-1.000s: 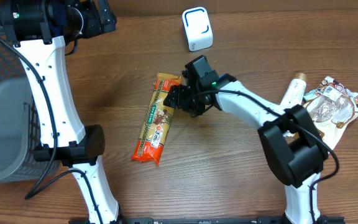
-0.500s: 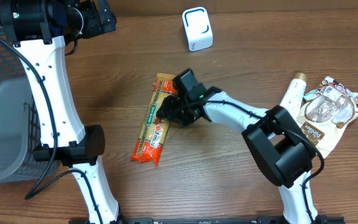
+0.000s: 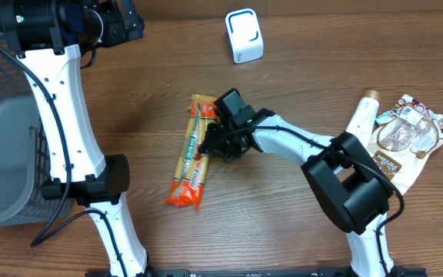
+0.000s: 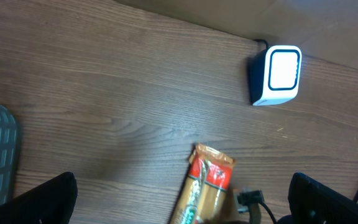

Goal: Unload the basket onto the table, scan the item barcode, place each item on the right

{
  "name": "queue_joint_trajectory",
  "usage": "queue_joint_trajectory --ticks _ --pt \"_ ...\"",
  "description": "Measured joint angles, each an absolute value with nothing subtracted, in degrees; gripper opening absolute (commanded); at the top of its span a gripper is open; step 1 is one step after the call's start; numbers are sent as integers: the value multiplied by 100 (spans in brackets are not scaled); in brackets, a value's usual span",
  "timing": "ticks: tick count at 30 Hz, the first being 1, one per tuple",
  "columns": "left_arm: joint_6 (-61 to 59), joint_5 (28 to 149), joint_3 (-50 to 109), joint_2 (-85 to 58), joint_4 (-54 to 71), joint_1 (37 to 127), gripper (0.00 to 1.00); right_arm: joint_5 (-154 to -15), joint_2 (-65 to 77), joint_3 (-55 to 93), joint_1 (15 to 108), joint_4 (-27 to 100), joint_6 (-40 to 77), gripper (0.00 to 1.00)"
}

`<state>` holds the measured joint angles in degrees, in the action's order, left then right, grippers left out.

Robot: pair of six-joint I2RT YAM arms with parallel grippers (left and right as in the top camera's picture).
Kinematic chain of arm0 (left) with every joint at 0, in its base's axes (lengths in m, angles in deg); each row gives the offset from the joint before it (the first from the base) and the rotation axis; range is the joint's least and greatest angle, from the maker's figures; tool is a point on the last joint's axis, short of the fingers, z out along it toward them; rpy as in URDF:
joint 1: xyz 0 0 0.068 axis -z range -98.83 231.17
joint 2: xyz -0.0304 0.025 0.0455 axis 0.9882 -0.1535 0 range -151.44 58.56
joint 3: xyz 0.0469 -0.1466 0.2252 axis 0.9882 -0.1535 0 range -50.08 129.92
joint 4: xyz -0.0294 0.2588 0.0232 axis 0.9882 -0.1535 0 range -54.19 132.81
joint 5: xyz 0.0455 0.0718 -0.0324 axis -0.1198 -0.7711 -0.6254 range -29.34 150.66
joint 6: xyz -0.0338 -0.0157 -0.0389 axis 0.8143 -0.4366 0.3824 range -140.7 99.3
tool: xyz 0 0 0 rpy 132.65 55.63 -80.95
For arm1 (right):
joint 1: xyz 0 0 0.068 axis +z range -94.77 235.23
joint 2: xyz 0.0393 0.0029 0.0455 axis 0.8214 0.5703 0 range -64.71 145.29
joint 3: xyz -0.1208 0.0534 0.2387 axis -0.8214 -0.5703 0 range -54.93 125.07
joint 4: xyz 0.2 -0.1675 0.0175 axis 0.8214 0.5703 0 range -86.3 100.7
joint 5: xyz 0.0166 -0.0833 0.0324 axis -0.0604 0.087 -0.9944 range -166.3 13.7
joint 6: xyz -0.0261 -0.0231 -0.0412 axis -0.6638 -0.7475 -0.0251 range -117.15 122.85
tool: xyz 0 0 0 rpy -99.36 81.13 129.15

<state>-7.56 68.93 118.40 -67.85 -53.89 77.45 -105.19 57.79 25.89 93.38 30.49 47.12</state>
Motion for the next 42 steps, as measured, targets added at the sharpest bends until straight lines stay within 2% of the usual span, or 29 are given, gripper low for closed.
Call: queue_joint_trajectory --ticks 3,6,9,14,21,24,32,33,35,36,38,42 --pt "-756 6893 11840 -6785 -5391 7745 99 -10464 5599 2674 9227 3821 4262 7" --pt "-756 6891 11840 -6785 -5391 7745 100 -9911 5366 3074 9109 5270 3645 7" --pt "-756 6893 11840 -6785 -5391 7773 99 -8724 5261 3920 9120 7012 3108 5" --pt "-756 6893 11840 -6785 -5389 7782 99 -7092 5160 4416 9369 8192 2824 4" --pt "-756 6893 11840 -6785 -5389 7782 100 -6104 5407 4423 9777 8408 2695 4" --pt "-756 6893 11840 -6785 -5389 7782 100 -6021 5696 4425 9823 8317 2662 4" --pt "-756 6893 11840 -6785 -5389 7782 99 -6130 5814 4425 10173 7764 2658 11" --pt "-756 6893 11840 -6785 -5391 7782 100 -6224 5814 4425 10236 7639 2655 18" --pt "-756 6893 11840 -6785 -5389 7782 100 -6506 5814 4427 10370 7394 2623 56" --pt "-756 6893 11840 -6785 -5389 7782 100 -6694 5814 4434 10446 7276 2636 69" --pt "-756 6893 11840 -6785 -5389 7782 100 -7041 5814 4436 10586 7112 2548 75" --pt "-756 6893 11840 -6785 -5389 7782 100 -7575 5814 4445 10798 7049 2360 77"
